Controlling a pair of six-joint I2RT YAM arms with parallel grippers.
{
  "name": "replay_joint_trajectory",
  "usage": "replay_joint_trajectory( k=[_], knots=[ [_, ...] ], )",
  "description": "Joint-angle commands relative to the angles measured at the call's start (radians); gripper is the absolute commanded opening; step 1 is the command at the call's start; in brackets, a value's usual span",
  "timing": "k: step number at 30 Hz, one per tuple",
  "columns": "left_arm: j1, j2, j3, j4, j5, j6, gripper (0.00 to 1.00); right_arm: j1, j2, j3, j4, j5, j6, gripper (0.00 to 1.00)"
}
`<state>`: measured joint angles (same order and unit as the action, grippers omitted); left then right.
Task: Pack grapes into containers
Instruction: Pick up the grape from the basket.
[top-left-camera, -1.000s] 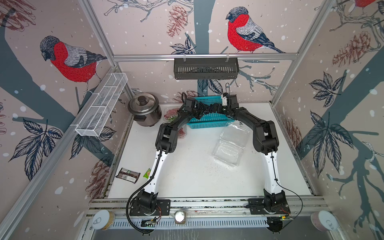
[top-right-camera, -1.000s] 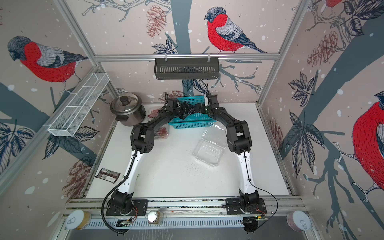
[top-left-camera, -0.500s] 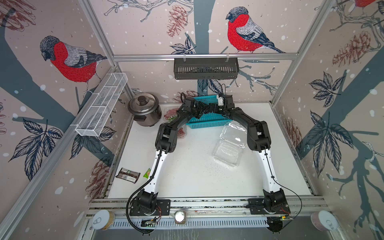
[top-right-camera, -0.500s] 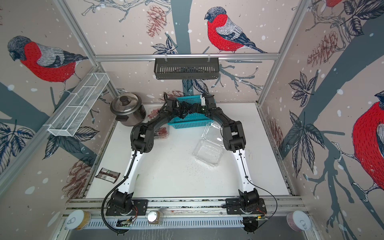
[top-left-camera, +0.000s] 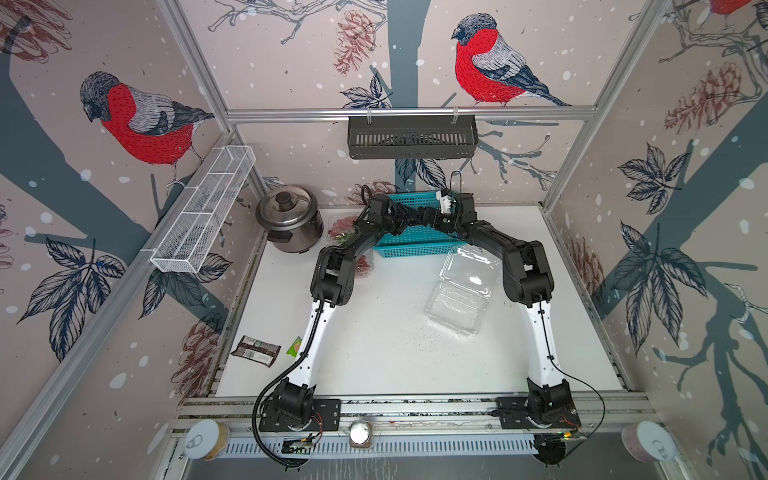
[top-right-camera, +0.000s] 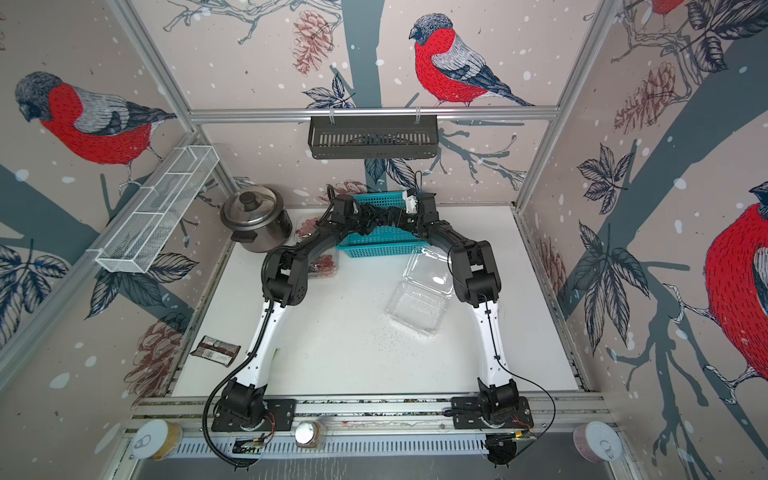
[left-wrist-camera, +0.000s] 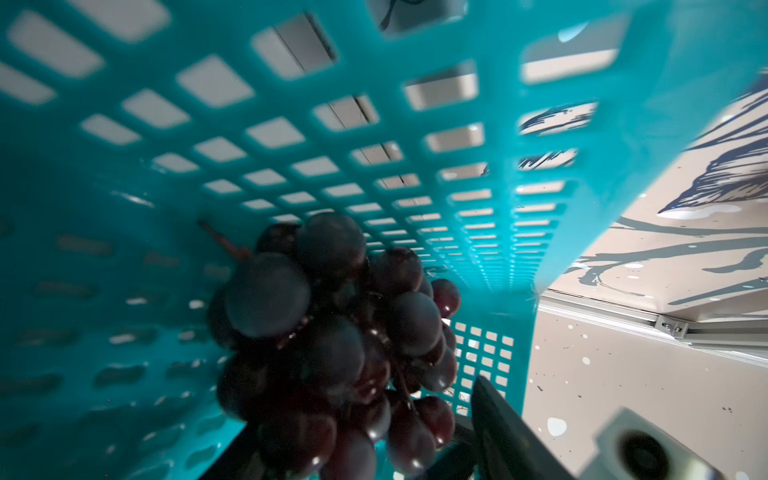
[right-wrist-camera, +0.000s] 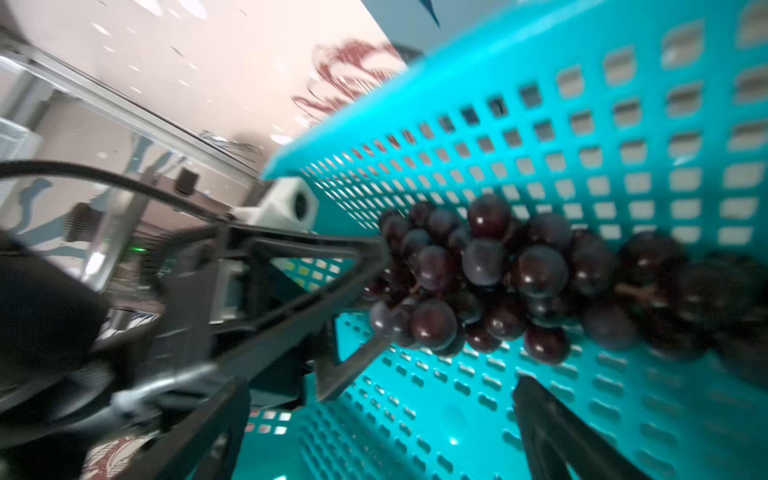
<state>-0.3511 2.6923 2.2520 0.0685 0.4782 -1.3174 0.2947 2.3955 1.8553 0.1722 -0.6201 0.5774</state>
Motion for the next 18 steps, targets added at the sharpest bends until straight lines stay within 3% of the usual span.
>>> replay_joint_trajectory(
  k=[1,18],
  knots=[
    [-0.008,0.027,-0.006,0.031,0.021,-0.018,0.63,-0.011,-0.046,-0.028,0.067,-0.012,0.020,1.00],
    [-0.023,0.018,0.002,-0.004,-0.018,0.028,0.20,-0.022,-0.100,-0.067,0.016,0.060,-0.034,1.00]
  ],
)
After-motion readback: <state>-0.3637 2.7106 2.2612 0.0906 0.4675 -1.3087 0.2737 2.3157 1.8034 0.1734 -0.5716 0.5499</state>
